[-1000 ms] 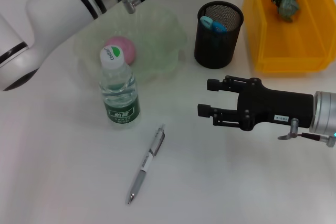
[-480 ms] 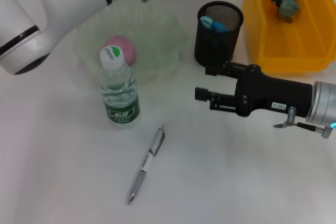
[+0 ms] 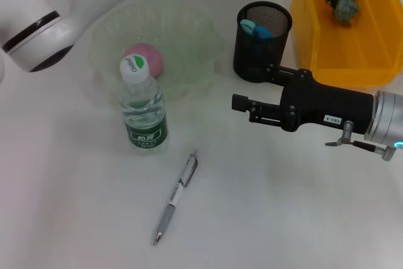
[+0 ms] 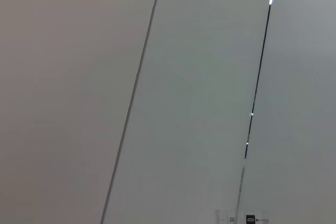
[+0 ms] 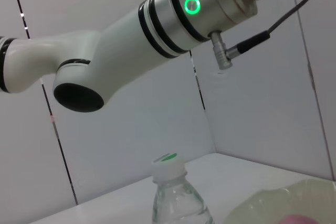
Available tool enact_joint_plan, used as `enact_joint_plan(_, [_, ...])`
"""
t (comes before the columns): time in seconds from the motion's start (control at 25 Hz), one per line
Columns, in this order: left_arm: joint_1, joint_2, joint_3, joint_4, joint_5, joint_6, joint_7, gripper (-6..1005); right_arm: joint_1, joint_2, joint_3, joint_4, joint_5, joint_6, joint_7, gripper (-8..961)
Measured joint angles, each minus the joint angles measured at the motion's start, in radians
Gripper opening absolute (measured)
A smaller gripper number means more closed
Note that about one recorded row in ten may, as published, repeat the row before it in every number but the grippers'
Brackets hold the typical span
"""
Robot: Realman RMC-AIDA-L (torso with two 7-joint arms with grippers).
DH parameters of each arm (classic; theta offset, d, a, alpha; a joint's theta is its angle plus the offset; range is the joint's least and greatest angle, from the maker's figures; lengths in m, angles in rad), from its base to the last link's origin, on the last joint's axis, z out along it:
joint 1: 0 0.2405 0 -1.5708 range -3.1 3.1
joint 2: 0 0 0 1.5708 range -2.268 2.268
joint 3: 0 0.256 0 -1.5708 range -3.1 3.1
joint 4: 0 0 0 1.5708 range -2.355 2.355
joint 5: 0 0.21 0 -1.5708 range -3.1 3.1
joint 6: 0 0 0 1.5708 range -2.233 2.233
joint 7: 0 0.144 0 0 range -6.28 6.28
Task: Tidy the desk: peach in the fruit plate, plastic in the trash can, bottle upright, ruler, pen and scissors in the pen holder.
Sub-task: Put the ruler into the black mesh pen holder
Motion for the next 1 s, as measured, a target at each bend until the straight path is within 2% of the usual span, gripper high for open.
enact_joint_plan(0.44, [-0.014, 0.0, -0.003, 0.01, -0.04, -0.006, -0.01, 531, 0.008, 0.0, -0.01, 0.012, 0.031, 0.001, 0.0, 734])
enact_joint_plan(0.64, [-0.02, 0.0, -0.002, 0.01, -0.04, -0.055, -0.01, 538, 0.016, 0.0, -0.01, 0.016, 0.032, -0.006, -0.002, 734])
enact_joint_plan(0.96, [-0.001, 0.0, -0.006, 0.003, -0.09, -0.07, -0.001, 550, 0.023, 0.001, -0.01, 0.027, 0.032, -0.01, -0.015, 734])
enact_joint_plan(1.0, [0.001, 0.0, -0.005, 0.003, -0.09, -0.067, -0.001, 582, 0.023, 0.001, -0.011, 0.027, 0.032, -0.01, -0.015, 734])
